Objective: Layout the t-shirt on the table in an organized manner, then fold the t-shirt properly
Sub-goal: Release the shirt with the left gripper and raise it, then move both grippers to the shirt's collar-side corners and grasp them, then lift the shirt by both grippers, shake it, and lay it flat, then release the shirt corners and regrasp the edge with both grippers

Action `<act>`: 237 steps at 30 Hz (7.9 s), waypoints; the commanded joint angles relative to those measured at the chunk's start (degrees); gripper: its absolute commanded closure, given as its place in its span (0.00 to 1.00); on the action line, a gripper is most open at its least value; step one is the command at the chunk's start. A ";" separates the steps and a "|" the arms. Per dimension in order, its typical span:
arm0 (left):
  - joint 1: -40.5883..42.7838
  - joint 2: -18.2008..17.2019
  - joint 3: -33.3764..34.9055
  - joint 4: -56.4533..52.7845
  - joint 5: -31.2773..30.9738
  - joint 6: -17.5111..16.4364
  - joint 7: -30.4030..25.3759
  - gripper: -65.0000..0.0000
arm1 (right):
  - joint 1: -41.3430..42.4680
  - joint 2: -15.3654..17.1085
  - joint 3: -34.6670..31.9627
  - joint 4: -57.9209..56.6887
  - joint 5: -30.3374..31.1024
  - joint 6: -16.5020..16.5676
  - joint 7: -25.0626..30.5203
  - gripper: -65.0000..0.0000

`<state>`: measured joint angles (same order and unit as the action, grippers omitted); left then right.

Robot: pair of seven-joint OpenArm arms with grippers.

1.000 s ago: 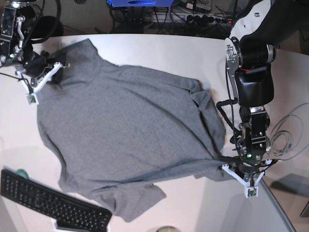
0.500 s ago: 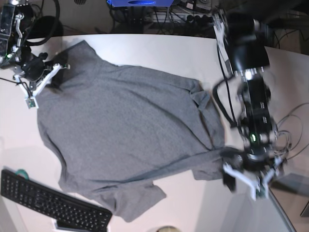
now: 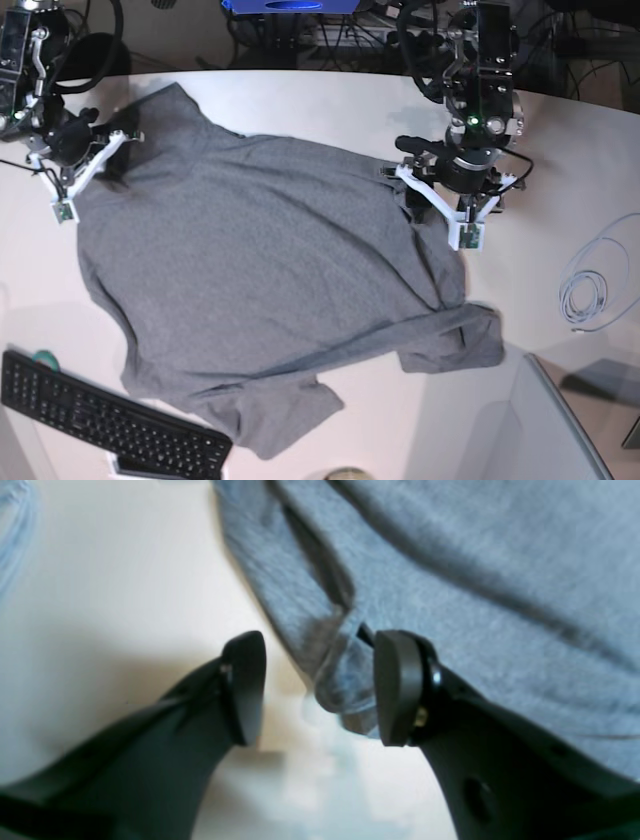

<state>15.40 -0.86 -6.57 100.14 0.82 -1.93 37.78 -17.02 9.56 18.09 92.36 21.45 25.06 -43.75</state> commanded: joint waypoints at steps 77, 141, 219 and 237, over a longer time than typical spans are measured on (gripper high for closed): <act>10.58 3.90 -42.79 -7.70 -18.45 -18.68 -13.56 1.00 | 2.03 -8.73 26.79 3.60 13.14 5.31 -6.14 0.53; -0.85 -5.77 -36.90 -35.30 -26.71 -31.69 -13.65 1.00 | 11.70 -4.95 23.19 -27.43 13.05 10.24 -6.06 0.38; -1.99 -2.96 -15.98 -13.76 -2.71 -22.64 -15.67 1.00 | 5.02 -5.83 10.62 -7.21 -8.84 10.06 5.29 1.00; 6.27 0.38 -21.78 -10.51 -2.89 -22.55 -15.76 1.00 | 6.69 -3.98 17.83 -14.69 -9.10 9.80 4.93 1.00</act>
<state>21.17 -0.21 -28.27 88.60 -1.69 -24.38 23.03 -10.66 4.80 35.64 76.66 11.81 34.94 -39.62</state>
